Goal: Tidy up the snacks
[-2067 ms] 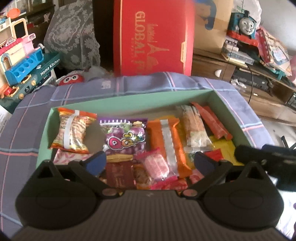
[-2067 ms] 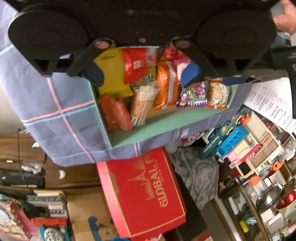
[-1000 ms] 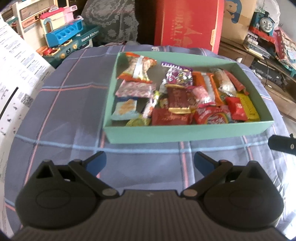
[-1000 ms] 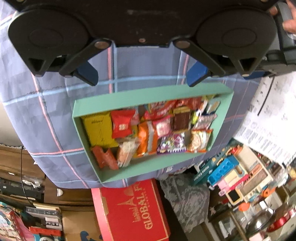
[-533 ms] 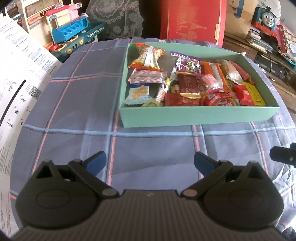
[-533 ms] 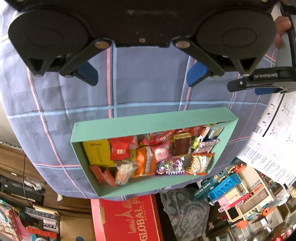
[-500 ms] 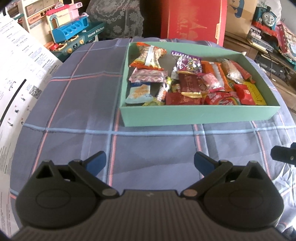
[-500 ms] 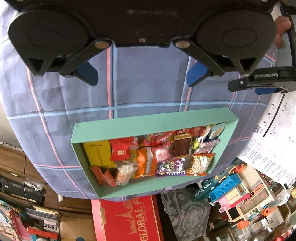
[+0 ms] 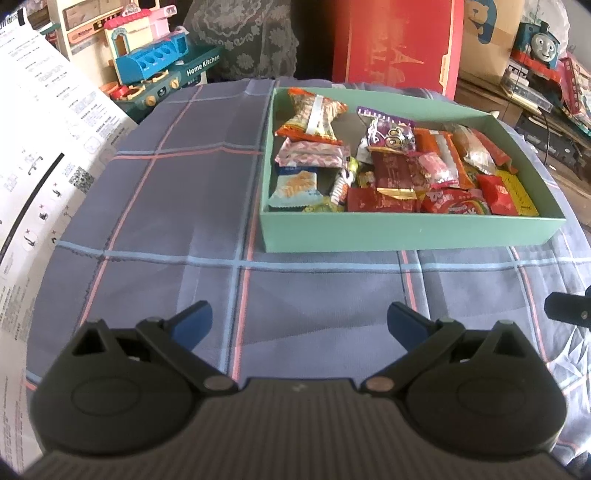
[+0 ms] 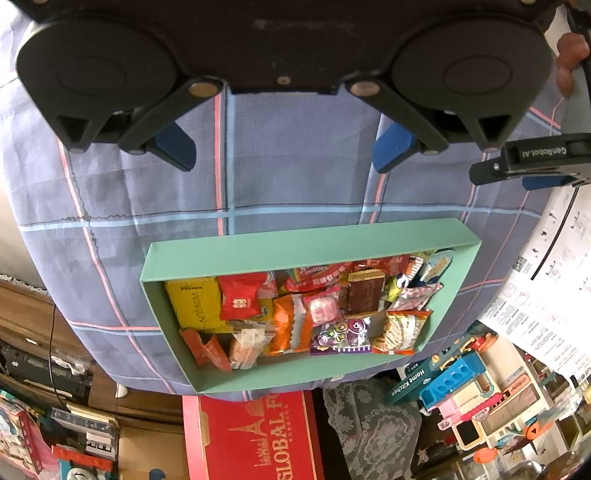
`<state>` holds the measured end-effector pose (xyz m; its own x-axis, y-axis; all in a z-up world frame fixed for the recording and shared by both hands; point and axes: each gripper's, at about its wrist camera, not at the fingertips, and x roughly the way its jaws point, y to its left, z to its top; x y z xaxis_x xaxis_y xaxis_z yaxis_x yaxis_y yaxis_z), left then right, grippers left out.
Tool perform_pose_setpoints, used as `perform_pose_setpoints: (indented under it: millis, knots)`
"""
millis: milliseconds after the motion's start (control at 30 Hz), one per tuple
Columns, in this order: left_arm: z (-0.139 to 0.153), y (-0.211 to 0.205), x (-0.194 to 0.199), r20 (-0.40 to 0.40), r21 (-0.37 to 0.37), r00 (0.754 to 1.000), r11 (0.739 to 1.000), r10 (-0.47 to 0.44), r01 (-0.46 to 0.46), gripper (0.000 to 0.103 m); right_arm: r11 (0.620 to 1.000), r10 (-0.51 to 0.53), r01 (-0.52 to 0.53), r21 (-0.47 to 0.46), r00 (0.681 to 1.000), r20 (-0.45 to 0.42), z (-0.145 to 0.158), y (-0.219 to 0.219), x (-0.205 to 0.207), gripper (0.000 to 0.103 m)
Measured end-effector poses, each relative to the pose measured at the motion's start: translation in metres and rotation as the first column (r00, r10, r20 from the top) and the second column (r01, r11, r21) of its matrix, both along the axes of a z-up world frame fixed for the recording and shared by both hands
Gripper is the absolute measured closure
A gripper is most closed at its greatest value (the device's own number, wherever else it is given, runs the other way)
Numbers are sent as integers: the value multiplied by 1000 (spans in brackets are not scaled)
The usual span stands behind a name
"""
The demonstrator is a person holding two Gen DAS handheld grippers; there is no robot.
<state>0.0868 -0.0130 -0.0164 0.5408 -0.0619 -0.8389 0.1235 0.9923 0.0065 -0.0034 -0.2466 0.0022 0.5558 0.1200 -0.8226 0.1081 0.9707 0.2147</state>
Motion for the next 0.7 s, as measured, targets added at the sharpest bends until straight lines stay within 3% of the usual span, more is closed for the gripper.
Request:
perform_pose_setpoints:
  millis: [700]
  knots:
    - [5, 3, -1, 22, 24, 1000, 1000, 10, -10, 0, 1000, 17, -17, -18, 1000, -5, 4, 4, 4, 0]
